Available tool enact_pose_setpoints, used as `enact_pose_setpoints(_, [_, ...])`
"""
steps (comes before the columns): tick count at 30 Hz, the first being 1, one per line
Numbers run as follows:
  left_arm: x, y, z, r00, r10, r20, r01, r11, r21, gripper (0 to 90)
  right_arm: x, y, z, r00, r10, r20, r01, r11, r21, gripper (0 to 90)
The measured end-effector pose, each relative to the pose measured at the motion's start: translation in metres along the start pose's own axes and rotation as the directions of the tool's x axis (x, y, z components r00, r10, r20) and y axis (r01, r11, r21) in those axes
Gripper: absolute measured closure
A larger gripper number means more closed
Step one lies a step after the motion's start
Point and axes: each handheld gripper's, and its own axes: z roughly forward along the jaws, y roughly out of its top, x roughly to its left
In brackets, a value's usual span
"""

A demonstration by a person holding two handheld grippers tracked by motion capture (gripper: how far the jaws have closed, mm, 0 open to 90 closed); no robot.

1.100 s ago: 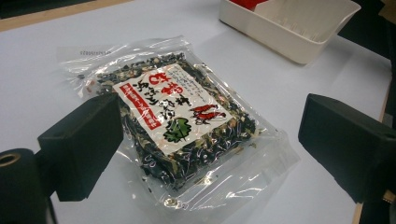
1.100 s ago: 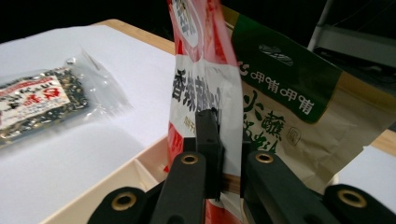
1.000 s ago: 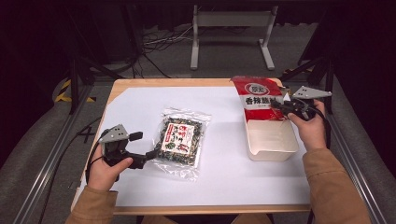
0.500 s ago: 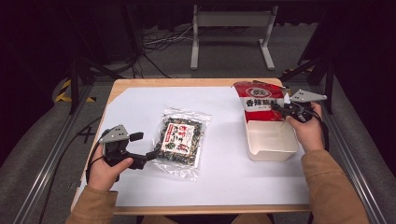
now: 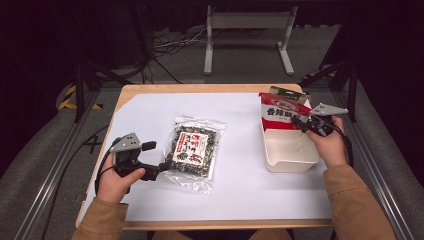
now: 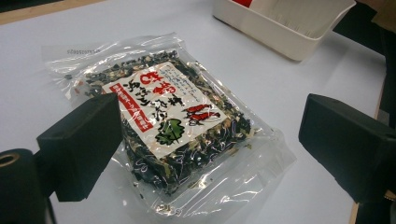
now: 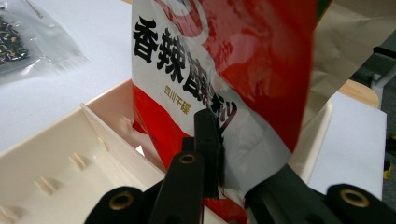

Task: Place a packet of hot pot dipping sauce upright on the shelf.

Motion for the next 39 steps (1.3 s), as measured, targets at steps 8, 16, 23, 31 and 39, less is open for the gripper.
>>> enact_pose_setpoints(8, [0.001,0.000,0.003,0.9999,-0.012,0.012,0.012,0.9996,-0.026,3.4,-0.001,0.002,-0.001,0.9997,0.017,0.018,-0.017,0.999,0.027,69.7])
enact_pose_setpoints(16, [0.002,0.001,0.007,0.9995,0.022,-0.024,-0.022,0.9997,-0.014,2.3,-0.001,0.005,-0.013,0.9932,0.116,0.008,-0.115,0.993,-0.035,33.3])
enact_pose_setpoints(23, [0.007,0.002,0.009,0.9989,0.015,-0.045,-0.015,0.9999,-0.003,3.0,0.005,0.005,-0.036,0.9936,0.113,0.003,-0.112,0.991,-0.070,27.9])
enact_pose_setpoints(31, [0.012,0.007,0.008,0.9961,0.032,-0.082,-0.031,0.9995,0.010,4.4,0.019,0.005,-0.063,0.9972,0.071,0.024,-0.069,0.996,-0.059,27.4])
enact_pose_setpoints(39, [0.014,0.008,0.009,0.9959,0.029,-0.086,-0.025,0.9987,0.045,4.8,0.041,0.011,-0.087,0.9971,0.036,-0.068,-0.040,0.997,-0.066,41.3])
